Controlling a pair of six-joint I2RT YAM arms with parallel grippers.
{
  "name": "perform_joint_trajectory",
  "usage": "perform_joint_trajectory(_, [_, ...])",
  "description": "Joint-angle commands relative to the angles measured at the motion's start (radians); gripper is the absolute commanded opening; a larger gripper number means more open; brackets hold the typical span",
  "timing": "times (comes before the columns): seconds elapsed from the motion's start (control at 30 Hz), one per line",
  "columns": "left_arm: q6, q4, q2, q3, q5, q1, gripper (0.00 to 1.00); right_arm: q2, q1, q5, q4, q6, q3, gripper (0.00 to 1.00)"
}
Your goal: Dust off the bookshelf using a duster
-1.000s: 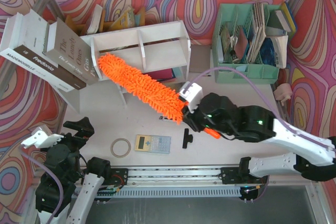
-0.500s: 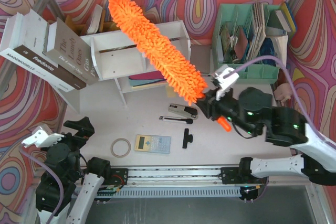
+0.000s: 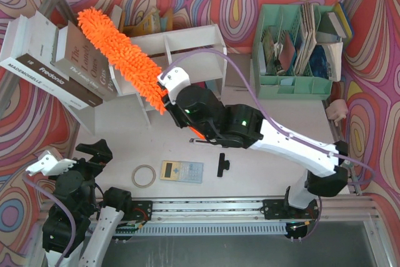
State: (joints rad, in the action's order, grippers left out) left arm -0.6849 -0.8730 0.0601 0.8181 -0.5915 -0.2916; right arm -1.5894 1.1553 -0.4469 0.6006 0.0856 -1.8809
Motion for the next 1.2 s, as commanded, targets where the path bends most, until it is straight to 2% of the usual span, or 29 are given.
perform_joint_trajectory(0.0, [0.002, -0.003, -0.006, -0.007, 0.000, 0.008, 0.98, -0.049, -0.031, -0.054, -0.019, -0.010, -0.122, 0.00])
perform_joint_trajectory(0.47, [0.003, 0.000, -0.003, -0.007, 0.010, 0.008, 0.98, 0.071, -0.174, -0.179, 0.042, 0.043, 0.043, 0.00])
perform_joint_trajectory(0.87, [0.003, 0.000, -0.003, -0.007, 0.009, 0.008, 0.98, 0.257, -0.309, -0.228, 0.095, 0.102, 0.239, 0.00])
perform_joint_trajectory(1.17, [0.001, -0.001, -0.003, -0.007, 0.006, 0.008, 0.99, 0.389, -0.341, -0.257, 0.077, 0.191, 0.387, 0.00])
